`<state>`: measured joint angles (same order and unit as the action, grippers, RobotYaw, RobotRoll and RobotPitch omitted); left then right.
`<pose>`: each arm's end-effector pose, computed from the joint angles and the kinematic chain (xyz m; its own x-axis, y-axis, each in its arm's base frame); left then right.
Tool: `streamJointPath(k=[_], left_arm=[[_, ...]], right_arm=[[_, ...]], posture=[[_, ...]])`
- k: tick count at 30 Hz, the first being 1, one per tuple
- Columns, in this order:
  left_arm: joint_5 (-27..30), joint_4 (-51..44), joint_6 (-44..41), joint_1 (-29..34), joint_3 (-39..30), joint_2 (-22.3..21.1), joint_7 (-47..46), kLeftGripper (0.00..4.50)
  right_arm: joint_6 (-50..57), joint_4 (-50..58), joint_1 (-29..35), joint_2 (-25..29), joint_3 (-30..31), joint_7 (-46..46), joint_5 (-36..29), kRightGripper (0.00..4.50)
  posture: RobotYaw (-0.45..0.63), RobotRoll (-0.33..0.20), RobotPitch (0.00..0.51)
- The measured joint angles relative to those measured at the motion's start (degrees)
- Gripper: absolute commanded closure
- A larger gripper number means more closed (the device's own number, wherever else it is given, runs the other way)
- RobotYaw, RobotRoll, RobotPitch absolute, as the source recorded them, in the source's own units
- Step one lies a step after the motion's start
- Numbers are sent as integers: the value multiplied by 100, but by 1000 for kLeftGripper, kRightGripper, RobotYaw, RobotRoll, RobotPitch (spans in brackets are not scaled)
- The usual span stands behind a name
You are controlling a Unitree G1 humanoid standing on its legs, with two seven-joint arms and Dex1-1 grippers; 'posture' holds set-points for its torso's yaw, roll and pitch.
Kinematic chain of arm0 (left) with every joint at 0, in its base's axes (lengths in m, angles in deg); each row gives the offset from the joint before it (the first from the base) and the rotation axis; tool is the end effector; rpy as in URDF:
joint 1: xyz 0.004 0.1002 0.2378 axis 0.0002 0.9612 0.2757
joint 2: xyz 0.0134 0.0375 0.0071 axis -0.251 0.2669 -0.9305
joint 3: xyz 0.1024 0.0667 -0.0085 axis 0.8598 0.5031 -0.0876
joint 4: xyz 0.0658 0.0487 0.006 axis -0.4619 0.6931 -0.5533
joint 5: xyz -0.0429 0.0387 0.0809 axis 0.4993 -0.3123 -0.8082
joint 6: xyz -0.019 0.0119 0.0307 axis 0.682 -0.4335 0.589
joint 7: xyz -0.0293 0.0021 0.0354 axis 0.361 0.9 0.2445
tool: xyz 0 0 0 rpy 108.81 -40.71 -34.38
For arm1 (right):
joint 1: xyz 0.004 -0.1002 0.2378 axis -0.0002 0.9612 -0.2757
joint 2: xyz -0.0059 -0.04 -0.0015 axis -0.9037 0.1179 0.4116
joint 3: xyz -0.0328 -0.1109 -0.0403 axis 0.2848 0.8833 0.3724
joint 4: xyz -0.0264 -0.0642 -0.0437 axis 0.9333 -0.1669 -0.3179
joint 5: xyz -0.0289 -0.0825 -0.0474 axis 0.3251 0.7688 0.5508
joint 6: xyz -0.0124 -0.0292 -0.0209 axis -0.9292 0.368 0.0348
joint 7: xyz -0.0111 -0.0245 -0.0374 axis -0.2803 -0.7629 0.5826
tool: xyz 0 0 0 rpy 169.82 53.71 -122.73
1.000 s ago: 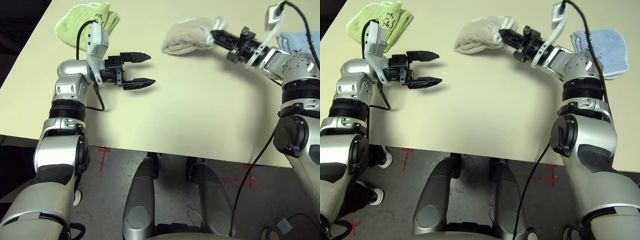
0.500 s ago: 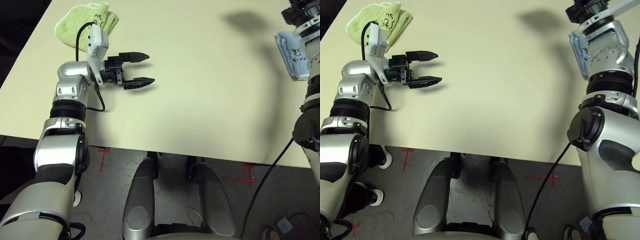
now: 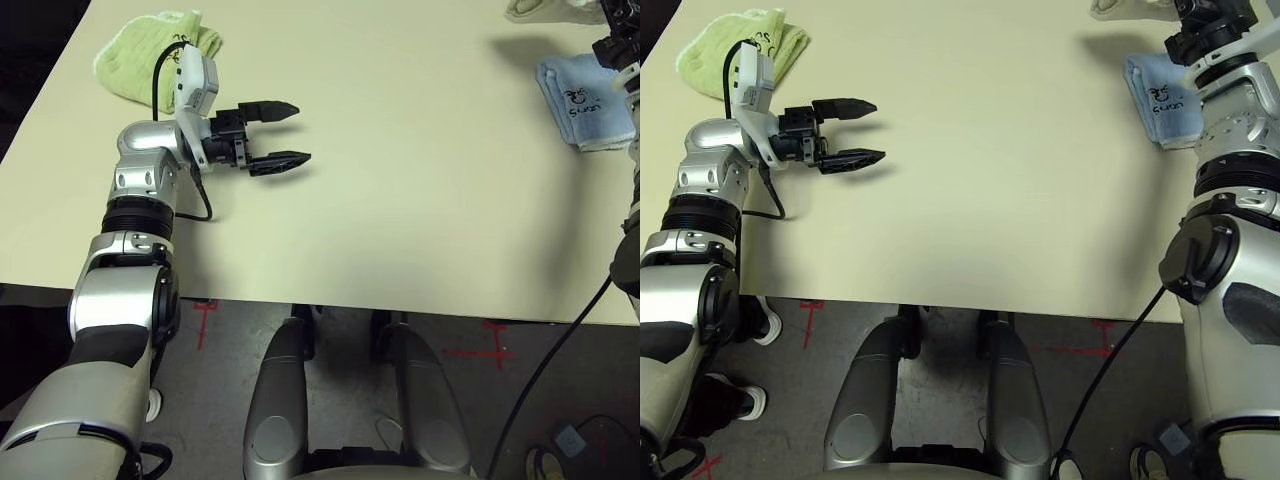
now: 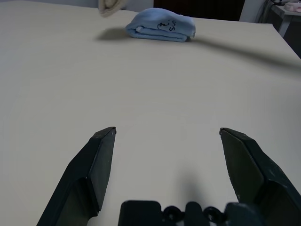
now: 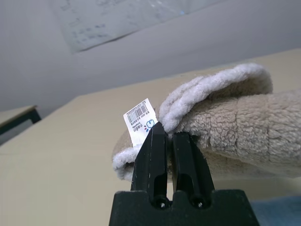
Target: Fold the towel and set it aside.
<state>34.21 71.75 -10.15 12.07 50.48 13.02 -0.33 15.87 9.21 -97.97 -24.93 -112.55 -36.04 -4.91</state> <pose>0.3703 0.2494 0.2349 0.2768 -0.9602 -0.0363 0.8856 0.2402 0.3976 0.3480 -0.3313 0.2640 0.8204 0.1256 0.5578 -0.2806 0.9385 0.2013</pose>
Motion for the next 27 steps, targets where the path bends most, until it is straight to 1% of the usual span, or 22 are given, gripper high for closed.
streamJointPath(k=[11, 18, 23, 27], left_arm=[[5, -188, -134, 118, -30, -37, -5, 0], [56, -375, -205, 162, -59, -47, -74, 0], [120, -587, -371, 343, -84, -115, -121, 0], [126, -633, -451, 345, -84, -144, -126, 0]], right_arm=[[-183, -259, -1, 272, -10, 40, 135, 4487], [-207, -373, 19, 282, -23, 106, 189, 4487], [-206, -400, 298, 282, -70, 179, 190, 4487], [-205, -405, 485, 303, -131, 205, 173, 4487]], posture=[[63, 0, 380], [75, 0, 404], [81, 0, 411], [64, 0, 411]])
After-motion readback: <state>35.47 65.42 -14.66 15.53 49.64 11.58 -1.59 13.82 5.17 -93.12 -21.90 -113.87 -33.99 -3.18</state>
